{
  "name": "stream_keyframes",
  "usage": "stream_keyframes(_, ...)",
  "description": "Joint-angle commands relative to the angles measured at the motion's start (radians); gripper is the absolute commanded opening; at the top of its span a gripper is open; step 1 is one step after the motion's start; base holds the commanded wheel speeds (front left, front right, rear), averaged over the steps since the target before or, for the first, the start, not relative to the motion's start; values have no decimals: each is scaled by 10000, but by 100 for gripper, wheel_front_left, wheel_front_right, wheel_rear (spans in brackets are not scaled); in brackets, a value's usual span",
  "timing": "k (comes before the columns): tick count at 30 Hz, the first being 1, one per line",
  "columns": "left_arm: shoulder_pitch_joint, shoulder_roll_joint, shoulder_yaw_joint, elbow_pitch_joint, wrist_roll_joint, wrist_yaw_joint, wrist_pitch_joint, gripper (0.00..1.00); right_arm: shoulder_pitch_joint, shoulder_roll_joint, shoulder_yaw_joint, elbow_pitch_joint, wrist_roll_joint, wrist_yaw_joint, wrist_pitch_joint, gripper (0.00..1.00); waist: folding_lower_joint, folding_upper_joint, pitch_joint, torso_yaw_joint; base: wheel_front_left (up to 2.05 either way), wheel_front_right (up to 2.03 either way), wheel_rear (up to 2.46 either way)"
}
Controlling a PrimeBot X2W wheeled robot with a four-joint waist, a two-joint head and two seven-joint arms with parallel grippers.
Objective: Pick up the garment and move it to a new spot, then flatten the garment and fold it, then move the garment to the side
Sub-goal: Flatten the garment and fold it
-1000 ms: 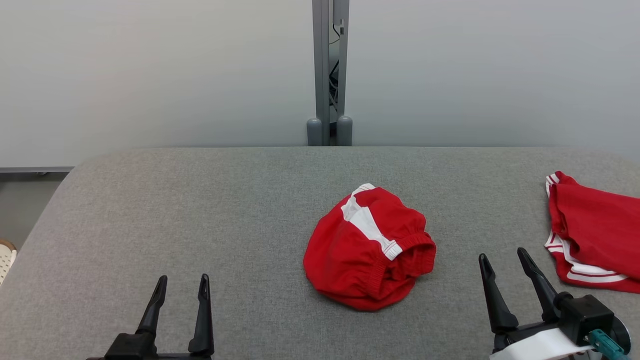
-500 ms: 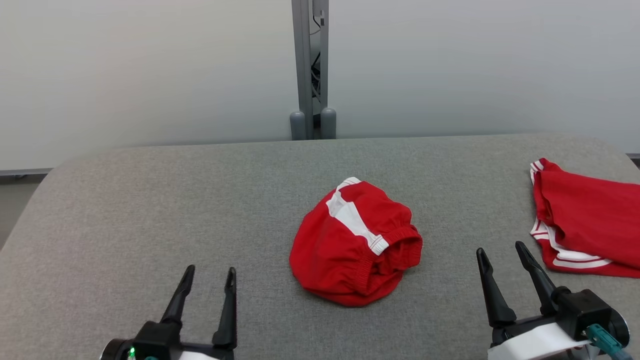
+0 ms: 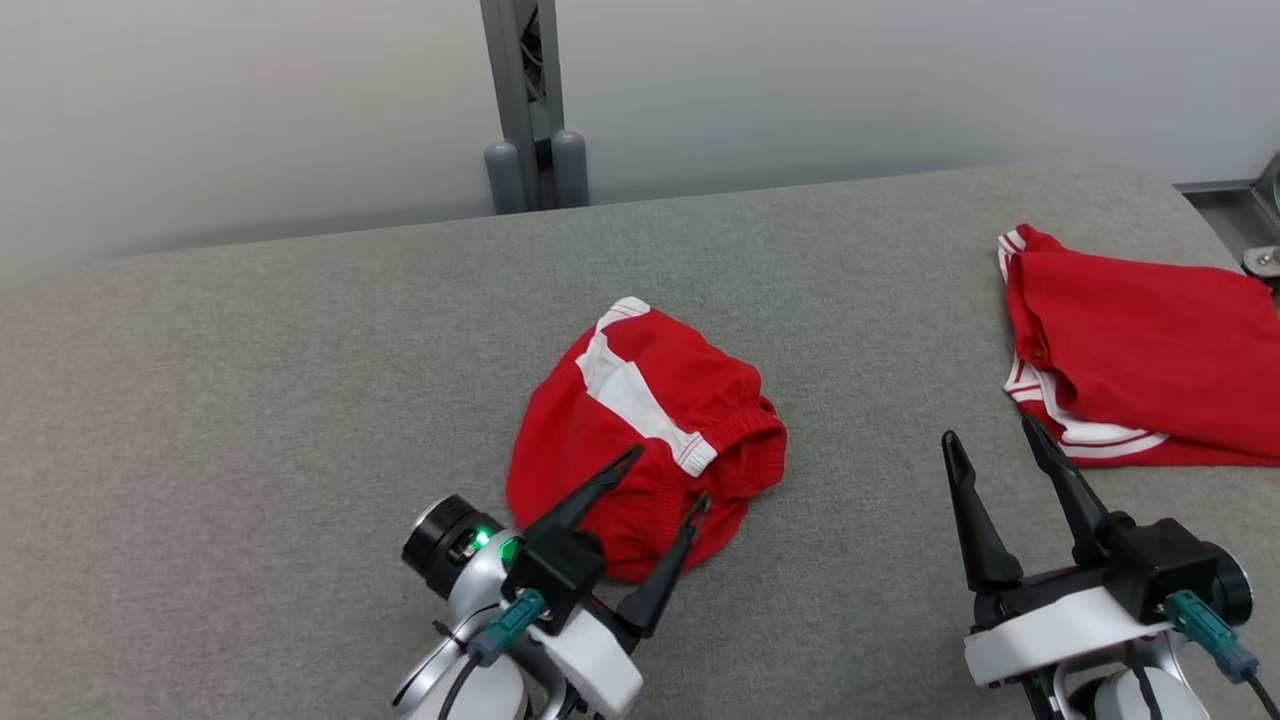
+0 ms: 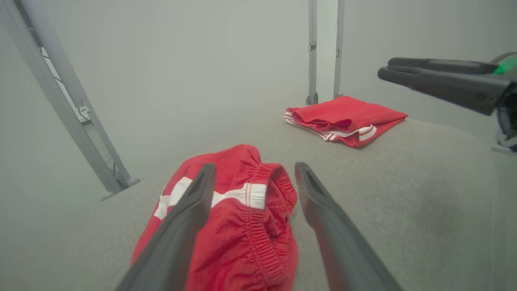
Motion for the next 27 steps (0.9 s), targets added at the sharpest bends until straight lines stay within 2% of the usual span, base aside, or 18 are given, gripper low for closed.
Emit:
stream_keyframes(1, -520, 52, -329, 386, -47, -63, 82, 100, -195, -48, 39, -34, -6, -4, -3, 100, 0, 0, 363, -271, 0, 0, 0)
stream_keyframes(5, -1387, 51, -1006, 1241, -273, -79, 485, 100, -410, -49, 175, -51, 69, -4, -3, 100, 0, 0, 760, -490, 0, 0, 0)
stream_keyframes(11, -2357, 53, -1473, 2269, -362, 443, 846, 100, -681, -48, 227, -53, 124, -4, -3, 100, 0, 0, 1206, -801, 0, 0, 0)
stream_keyframes(12, -2973, 58, -2086, 3509, -143, 600, 876, 0, -726, -48, 31, -60, 143, -4, -3, 100, 0, 0, 1232, -768, 0, 0, 0)
stream_keyframes(16, -3096, 272, -2361, 3508, 66, 445, 675, 0, -630, -48, 41, -39, 193, -4, -3, 100, 0, 0, 1047, -521, 0, 0, 0)
stream_keyframes(19, -3105, 692, -2627, 3233, 220, 282, 643, 0, -523, -48, 6, -22, 206, -4, -3, 100, 0, 0, 870, -278, 0, 0, 0)
stream_keyframes(23, -3017, 1643, -3082, 2475, 455, 17, 818, 0, -383, -49, -58, 16, 217, -4, -3, 100, 0, 0, 618, 61, 0, 0, 0)
stream_keyframes(27, -2911, 2915, -3865, 1332, 303, -149, 1480, 0, -236, -51, -97, 23, 249, -4, -3, 100, 0, 0, 398, 391, 0, 0, 0)
